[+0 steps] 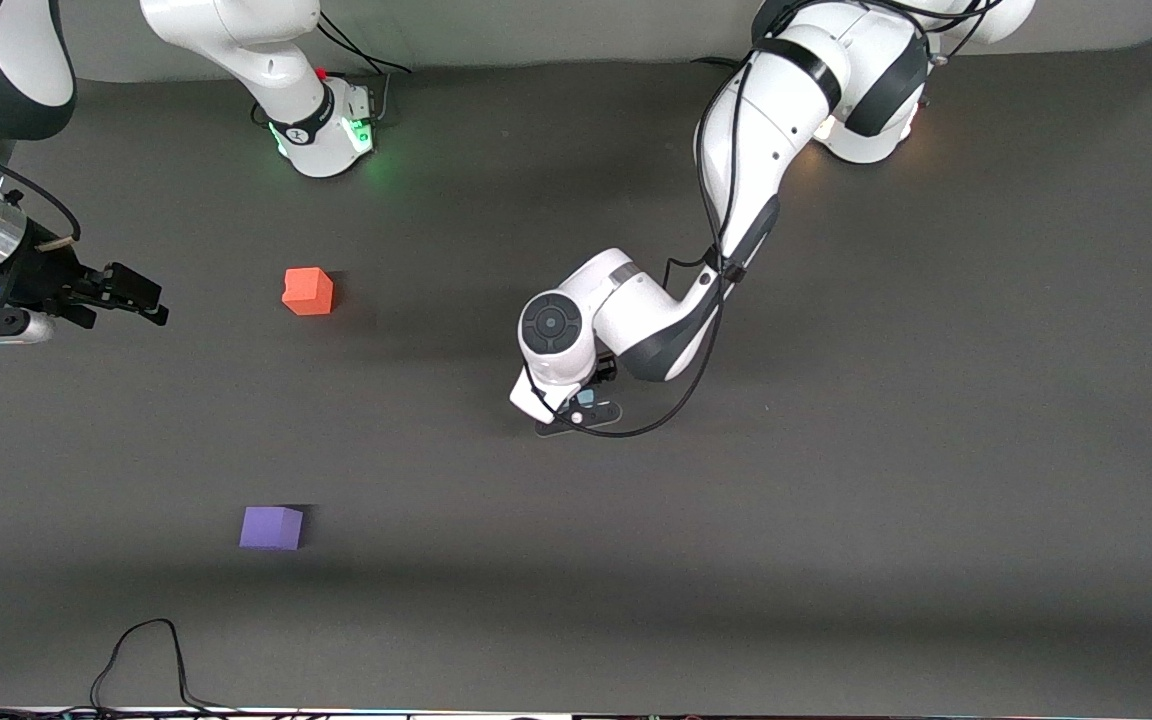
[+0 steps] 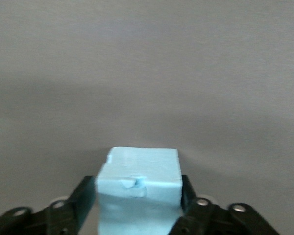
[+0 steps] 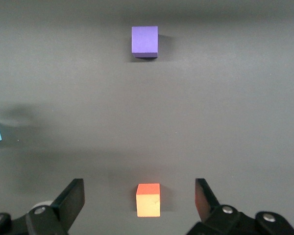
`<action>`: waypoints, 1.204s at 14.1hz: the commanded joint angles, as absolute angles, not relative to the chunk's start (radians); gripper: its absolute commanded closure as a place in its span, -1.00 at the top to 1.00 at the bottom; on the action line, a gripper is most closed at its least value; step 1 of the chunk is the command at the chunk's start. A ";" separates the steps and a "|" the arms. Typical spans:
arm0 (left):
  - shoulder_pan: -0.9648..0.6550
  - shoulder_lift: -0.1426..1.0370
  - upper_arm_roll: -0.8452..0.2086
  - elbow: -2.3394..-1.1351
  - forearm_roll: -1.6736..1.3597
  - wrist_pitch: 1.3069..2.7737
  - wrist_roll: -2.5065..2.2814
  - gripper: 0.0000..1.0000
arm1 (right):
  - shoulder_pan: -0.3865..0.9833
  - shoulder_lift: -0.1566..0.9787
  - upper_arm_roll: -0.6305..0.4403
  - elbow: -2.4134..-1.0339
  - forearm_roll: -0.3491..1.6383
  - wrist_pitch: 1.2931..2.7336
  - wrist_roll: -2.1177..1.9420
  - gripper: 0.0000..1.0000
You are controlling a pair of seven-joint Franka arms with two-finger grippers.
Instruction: Place blue block between orange and purple blocks
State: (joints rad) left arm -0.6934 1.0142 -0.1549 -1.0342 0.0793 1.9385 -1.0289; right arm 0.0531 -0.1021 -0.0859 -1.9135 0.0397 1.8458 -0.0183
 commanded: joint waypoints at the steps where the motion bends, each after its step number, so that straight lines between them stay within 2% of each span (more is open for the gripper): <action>1: -0.640 0.899 -0.147 -1.052 0.101 1.798 -1.017 1.00 | 0.058 -0.100 -0.057 -1.919 0.057 1.864 -0.015 1.00; 5: -0.496 0.737 -0.153 -1.058 0.092 1.642 -0.838 1.00 | 0.057 -0.058 0.075 -1.866 0.060 1.864 0.131 1.00; 7: -0.419 0.622 -0.153 -1.148 0.087 1.618 -0.720 1.00 | 0.055 0.001 0.173 -1.807 0.052 1.864 0.240 1.00; 11: -0.235 0.393 -0.155 -1.372 0.083 1.620 -0.498 1.00 | 0.057 0.197 0.355 -1.637 0.038 1.893 0.475 1.00; 14: -0.128 0.234 -0.149 -1.521 0.087 1.624 -0.413 1.00 | 0.057 0.354 0.497 -1.568 -0.111 1.978 0.629 1.00; 17: -0.032 0.154 -0.147 -1.566 0.086 1.614 -0.257 1.00 | 0.061 0.492 0.589 -1.569 -0.250 2.121 0.747 1.00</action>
State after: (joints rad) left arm -0.0775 0.2518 -0.1413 -1.4623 0.0901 1.6020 -0.3388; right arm 0.0624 0.3787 0.5357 -1.6235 -0.1668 2.0643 0.6695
